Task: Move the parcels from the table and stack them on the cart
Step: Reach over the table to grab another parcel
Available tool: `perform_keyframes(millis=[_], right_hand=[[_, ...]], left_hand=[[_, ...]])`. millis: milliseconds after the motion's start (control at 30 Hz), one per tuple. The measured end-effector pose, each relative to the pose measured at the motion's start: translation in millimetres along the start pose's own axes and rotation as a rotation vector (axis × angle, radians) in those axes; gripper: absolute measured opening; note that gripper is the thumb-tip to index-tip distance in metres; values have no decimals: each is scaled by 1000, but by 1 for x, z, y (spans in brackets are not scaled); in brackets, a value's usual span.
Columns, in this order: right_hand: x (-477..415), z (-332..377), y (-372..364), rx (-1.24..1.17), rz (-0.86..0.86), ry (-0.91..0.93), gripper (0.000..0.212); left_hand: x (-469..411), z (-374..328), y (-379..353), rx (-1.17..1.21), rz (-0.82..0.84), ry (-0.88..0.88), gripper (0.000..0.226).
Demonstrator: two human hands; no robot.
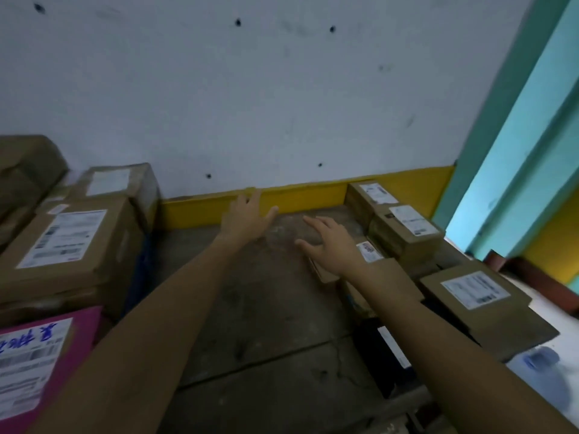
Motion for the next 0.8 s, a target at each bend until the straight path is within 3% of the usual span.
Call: perform_keyframes(millis=[267, 533, 800], right_hand=[[-27, -109, -13, -9, 73, -158, 66], [-58, -212, -27, 32, 333, -314, 75], [-79, -248, -55, 7, 584, -380, 80]], left_hand=[[-50, -36, -84, 26, 153, 65, 63], [-75, -58, -171, 67, 325, 240, 59], [-76, -57, -233, 65, 428, 357, 54]])
Point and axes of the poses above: each hand's wrist, its own x-axis away from the middle knuckle, its own y-axis out of the back of the hand, z = x × y, the point moved 2 cm from there along -x, towards the middle knuckle, and after that the axes turned 4 degrees about z, right-handed, at the moved point
